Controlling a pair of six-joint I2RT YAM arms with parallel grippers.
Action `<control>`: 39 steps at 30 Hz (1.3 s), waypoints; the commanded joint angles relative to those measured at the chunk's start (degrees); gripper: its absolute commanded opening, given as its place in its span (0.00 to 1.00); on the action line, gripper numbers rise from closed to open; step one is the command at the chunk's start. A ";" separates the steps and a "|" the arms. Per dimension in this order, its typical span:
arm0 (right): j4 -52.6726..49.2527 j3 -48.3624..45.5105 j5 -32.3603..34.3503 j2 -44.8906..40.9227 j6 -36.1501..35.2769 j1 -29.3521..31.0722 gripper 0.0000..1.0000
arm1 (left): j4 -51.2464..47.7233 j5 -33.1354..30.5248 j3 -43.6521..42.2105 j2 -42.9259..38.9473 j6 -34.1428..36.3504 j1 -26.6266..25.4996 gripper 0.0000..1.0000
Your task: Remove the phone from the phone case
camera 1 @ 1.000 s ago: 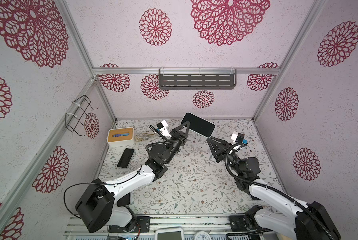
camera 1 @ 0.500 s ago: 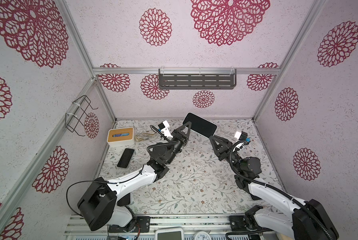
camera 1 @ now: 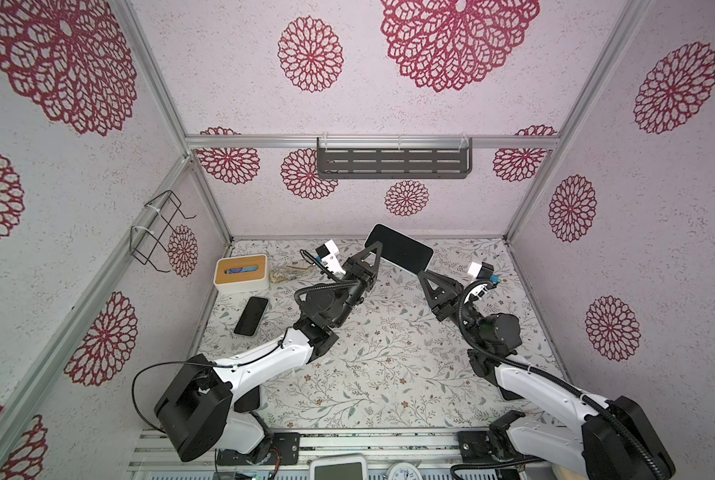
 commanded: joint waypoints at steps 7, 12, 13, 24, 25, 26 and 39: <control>-6.62 0.80 0.85 -2.10 -17.31 0.19 0.11 | -12.98 4.97 6.60 -2.01 -2.81 -1.67 0.00; -7.65 0.12 1.48 -2.29 -21.89 0.57 0.12 | -14.52 5.68 7.75 -1.73 -3.86 -1.67 0.00; -7.94 0.03 1.65 -2.40 -22.70 0.56 0.11 | -14.83 5.88 8.02 -1.65 -4.01 -1.65 0.00; -12.28 -0.51 3.74 -4.89 -34.12 0.72 0.13 | -23.53 9.00 12.50 -3.22 -3.53 -1.67 0.00; -13.44 -0.10 3.96 -5.12 -35.28 0.76 0.13 | -24.00 9.19 12.76 -3.31 -3.53 -1.60 0.00; -14.19 0.21 4.18 -5.27 -36.12 0.72 0.13 | -24.58 9.55 13.01 -3.31 -3.56 -1.59 0.00; -16.65 -0.10 9.92 -8.77 -40.67 0.13 0.17 | -27.22 13.11 13.49 -4.37 -3.23 -0.39 0.00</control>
